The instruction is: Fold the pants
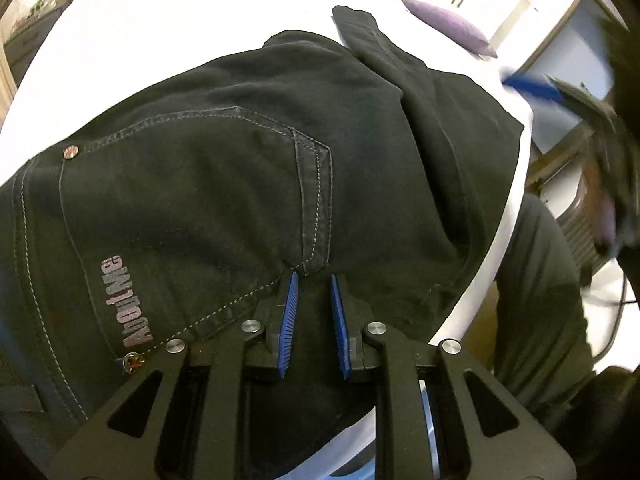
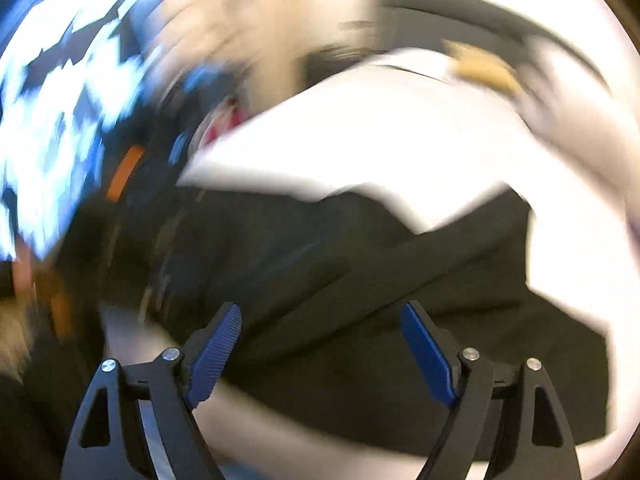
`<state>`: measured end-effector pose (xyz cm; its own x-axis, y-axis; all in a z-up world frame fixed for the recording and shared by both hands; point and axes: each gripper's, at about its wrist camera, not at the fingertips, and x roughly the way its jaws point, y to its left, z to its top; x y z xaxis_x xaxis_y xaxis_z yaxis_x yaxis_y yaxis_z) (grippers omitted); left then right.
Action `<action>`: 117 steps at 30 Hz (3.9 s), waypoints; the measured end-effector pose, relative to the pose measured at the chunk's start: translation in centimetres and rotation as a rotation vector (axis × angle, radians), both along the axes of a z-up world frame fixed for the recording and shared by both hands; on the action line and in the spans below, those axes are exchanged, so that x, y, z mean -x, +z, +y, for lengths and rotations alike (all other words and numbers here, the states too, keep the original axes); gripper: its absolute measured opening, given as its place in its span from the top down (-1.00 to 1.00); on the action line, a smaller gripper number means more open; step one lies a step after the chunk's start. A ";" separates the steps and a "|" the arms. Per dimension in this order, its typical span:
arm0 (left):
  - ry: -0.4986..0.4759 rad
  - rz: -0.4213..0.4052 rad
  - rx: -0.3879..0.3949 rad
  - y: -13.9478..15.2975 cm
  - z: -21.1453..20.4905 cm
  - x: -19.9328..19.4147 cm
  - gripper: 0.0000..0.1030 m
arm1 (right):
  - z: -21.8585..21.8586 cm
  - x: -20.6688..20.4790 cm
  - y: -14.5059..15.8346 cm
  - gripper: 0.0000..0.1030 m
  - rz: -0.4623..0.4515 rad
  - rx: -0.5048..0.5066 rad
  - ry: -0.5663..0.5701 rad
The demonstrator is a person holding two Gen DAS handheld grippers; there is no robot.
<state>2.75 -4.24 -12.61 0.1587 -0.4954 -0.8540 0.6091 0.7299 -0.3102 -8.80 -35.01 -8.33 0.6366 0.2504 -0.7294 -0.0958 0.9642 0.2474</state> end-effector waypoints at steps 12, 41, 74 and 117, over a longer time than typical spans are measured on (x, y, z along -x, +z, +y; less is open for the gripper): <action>0.048 0.039 0.019 -0.7 1.1 -0.6 0.68 | -18.6 -14.5 -10.4 -0.31 0.230 -0.604 -0.642; 0.060 0.057 -0.043 -0.4 -0.6 -1.4 0.67 | -34.7 12.8 -6.7 0.91 -0.158 -0.742 -1.149; 0.090 0.053 -0.027 0.3 -0.6 -1.1 0.67 | -35.7 15.8 -10.6 0.96 -0.093 -0.702 -1.219; 0.185 0.072 0.073 0.4 3.2 -1.2 0.67 | -12.3 5.1 -10.0 0.01 0.375 -0.899 -0.492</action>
<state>3.94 -1.02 -12.22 0.1931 -0.5247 -0.8291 0.4412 0.8012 -0.4043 -13.91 -47.31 -18.33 0.5881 0.5683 -0.5755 0.4792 0.3283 0.8140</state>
